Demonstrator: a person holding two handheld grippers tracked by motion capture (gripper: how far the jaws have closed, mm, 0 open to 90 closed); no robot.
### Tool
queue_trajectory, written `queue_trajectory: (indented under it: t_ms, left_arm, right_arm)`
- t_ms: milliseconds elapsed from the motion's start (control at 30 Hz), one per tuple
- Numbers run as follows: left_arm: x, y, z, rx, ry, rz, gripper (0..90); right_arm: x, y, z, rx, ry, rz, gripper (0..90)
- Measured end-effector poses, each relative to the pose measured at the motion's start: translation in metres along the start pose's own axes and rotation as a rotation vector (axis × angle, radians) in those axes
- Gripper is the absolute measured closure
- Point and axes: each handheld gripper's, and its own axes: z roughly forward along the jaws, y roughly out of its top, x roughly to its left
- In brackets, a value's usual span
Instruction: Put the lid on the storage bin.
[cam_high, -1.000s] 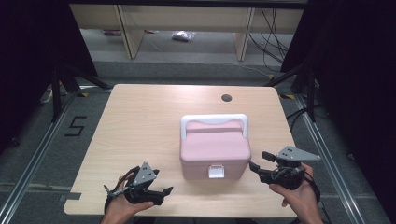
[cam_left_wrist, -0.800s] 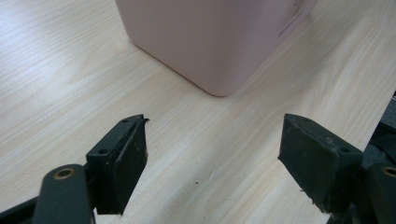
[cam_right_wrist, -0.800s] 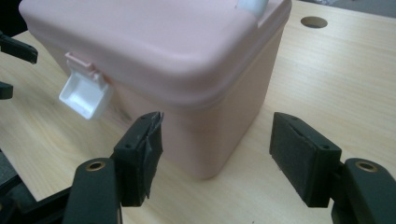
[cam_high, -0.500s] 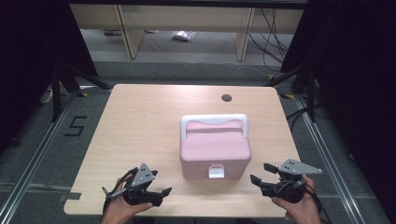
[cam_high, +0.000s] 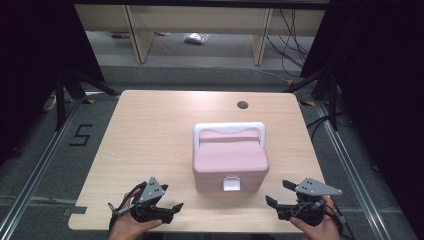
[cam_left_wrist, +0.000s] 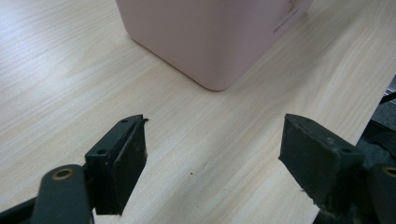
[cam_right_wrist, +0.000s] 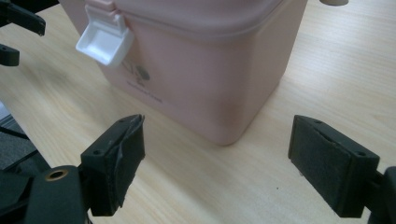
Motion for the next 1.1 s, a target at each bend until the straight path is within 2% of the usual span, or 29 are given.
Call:
queue_trajectory:
  t_ms: [33,100,133,167,200,233,367,400,433,467,500,533,567,600,633,667,700,733,800,833,900,933,967,1000,1033,1067,1100]
  left_arm:
    - [-0.001,0.000,0.000,-0.001,0.006,-0.005,22.3]
    - [-0.001,-0.002,0.000,0.003,0.003,0.003,22.3]
    - [-0.002,-0.002,0.000,0.008,0.000,0.001,22.3]
    - [-0.003,-0.003,0.001,0.006,0.003,0.001,22.3]
    - [-0.002,-0.004,0.001,0.014,0.004,0.010,22.2]
    - [-0.003,-0.005,0.001,0.014,0.006,0.010,22.2]
    - [-0.004,-0.007,0.000,0.014,0.000,0.014,22.2]
    - [-0.004,-0.008,-0.001,0.022,0.010,0.021,22.2]
    - [-0.004,-0.008,0.000,0.019,0.002,0.013,22.2]
    - [-0.004,-0.009,0.000,0.022,0.001,0.010,22.2]
    - [-0.005,-0.010,0.001,0.022,0.000,0.009,22.2]
    - [-0.006,-0.011,0.001,0.021,0.000,0.008,22.2]
    - [-0.007,-0.011,0.003,0.015,-0.008,-0.002,22.3]
    - [-0.007,-0.012,0.003,0.018,-0.009,0.001,22.2]
    - [-0.008,-0.012,0.003,0.018,-0.006,0.000,22.2]
    - [-0.007,-0.012,0.002,0.025,-0.010,0.010,22.2]
    - [-0.008,-0.013,0.001,0.019,-0.008,0.006,22.2]
    - [-0.007,-0.013,0.001,0.025,-0.006,0.014,22.2]
    - [-0.010,-0.014,0.001,0.013,-0.014,-0.002,22.2]
    - [-0.010,-0.014,0.001,0.018,-0.011,0.007,22.2]
    - [-0.011,-0.016,0.001,0.024,-0.012,0.010,22.2]
    - [-0.012,-0.016,0.001,0.031,-0.008,0.016,22.2]
    - [-0.014,-0.017,0.002,0.021,-0.009,0.007,22.2]
    - [-0.012,-0.017,0.001,0.038,0.003,0.035,22.2]
    - [-0.012,-0.018,0.001,0.037,0.010,0.044,22.2]
    - [-0.014,-0.018,0.001,0.024,0.009,0.023,22.1]
    - [-0.014,-0.019,0.001,0.021,0.006,0.027,22.1]
  right_arm:
    - [0.002,-0.002,-0.001,0.011,0.000,0.012,19.6]
    - [0.002,-0.005,0.000,0.007,-0.006,0.003,19.1]
    - [0.004,-0.006,-0.001,0.024,-0.004,0.020,19.0]
    - [0.003,-0.007,-0.001,0.014,-0.006,-0.008,19.0]
    - [0.006,-0.008,-0.001,0.028,0.001,0.017,19.0]
    - [0.004,-0.010,0.000,0.022,-0.005,-0.016,19.0]
    - [0.009,-0.016,0.001,0.051,0.002,-0.013,19.1]
    - [0.009,-0.017,0.002,0.048,0.007,-0.010,19.1]
    - [0.011,-0.019,0.001,0.060,0.001,0.008,19.1]
    - [0.012,-0.020,0.001,0.061,0.000,0.005,19.1]
    - [0.010,-0.020,0.002,0.057,0.002,-0.020,19.2]
    - [0.013,-0.022,0.003,0.063,0.010,0.010,19.2]
    - [0.013,-0.023,0.003,0.073,0.009,0.012,19.2]
    - [0.012,-0.024,0.004,0.065,0.021,-0.009,19.2]
    - [0.015,-0.026,0.004,0.075,0.012,0.004,19.6]
    - [0.014,-0.026,0.004,0.077,0.016,-0.019,19.7]
    - [0.017,-0.028,0.004,0.088,0.011,0.000,19.7]
    - [0.015,-0.029,0.005,0.080,0.018,-0.031,19.7]
    - [0.019,-0.033,0.005,0.101,0.022,-0.012,19.9]
    - [0.018,-0.034,0.005,0.101,0.018,-0.037,19.9]
    - [0.022,-0.037,0.004,0.128,0.019,0.001,19.9]
    - [0.023,-0.038,0.005,0.125,0.017,-0.009,19.9]
    - [0.021,-0.039,0.006,0.119,0.031,-0.032,19.7]
    - [0.022,-0.040,0.005,0.121,0.012,-0.027,19.6]
    - [0.021,-0.041,0.005,0.118,0.009,-0.037,19.4]
    - [0.022,-0.043,0.005,0.123,0.010,-0.024,19.2]
    - [0.022,-0.043,0.005,0.133,0.014,-0.024,19.1]
